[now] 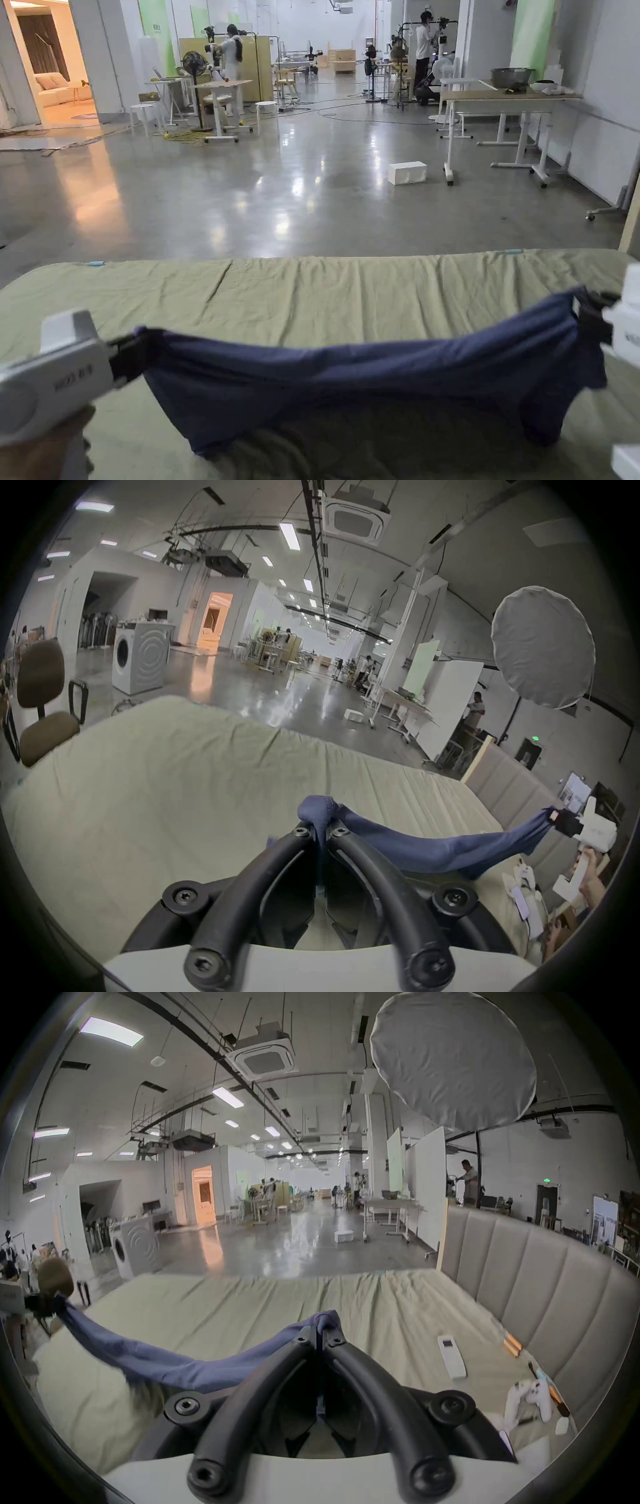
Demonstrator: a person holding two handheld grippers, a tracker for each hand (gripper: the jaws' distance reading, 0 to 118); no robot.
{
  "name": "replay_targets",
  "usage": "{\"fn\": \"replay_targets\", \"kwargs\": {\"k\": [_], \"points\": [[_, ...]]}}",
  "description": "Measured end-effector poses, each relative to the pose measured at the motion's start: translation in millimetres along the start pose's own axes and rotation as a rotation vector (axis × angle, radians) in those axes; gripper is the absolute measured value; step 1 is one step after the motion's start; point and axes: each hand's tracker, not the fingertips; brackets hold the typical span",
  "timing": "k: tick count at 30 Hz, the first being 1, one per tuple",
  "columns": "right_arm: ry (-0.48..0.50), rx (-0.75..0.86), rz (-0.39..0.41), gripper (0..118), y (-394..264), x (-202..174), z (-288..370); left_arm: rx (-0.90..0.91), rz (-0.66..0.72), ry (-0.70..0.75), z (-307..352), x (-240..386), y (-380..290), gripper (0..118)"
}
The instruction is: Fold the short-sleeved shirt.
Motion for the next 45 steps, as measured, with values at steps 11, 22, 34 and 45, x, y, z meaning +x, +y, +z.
{"fn": "replay_targets", "kwargs": {"k": [11,22,34,45], "points": [[0.018,-0.179,-0.061,2,-159.5,16.4,182.7,-0.153,-0.096,-0.093,144.8,-53.9,-167.6,5],[-0.023,-0.379,-0.15,2,-254.5,44.4,218.4,-0.301,-0.026,-0.068,173.4,-87.8,-247.7,5],[-0.007,-0.442,-0.132,87,-263.4,48.4,219.5,-0.295,0.001,0.091,182.9,-98.7,-250.4,97],[-0.038,0.03,-0.055,86,-140.3,-26.9,313.0,0.338,-0.269,0.219,313.6,50.3,-147.7,95]]}}
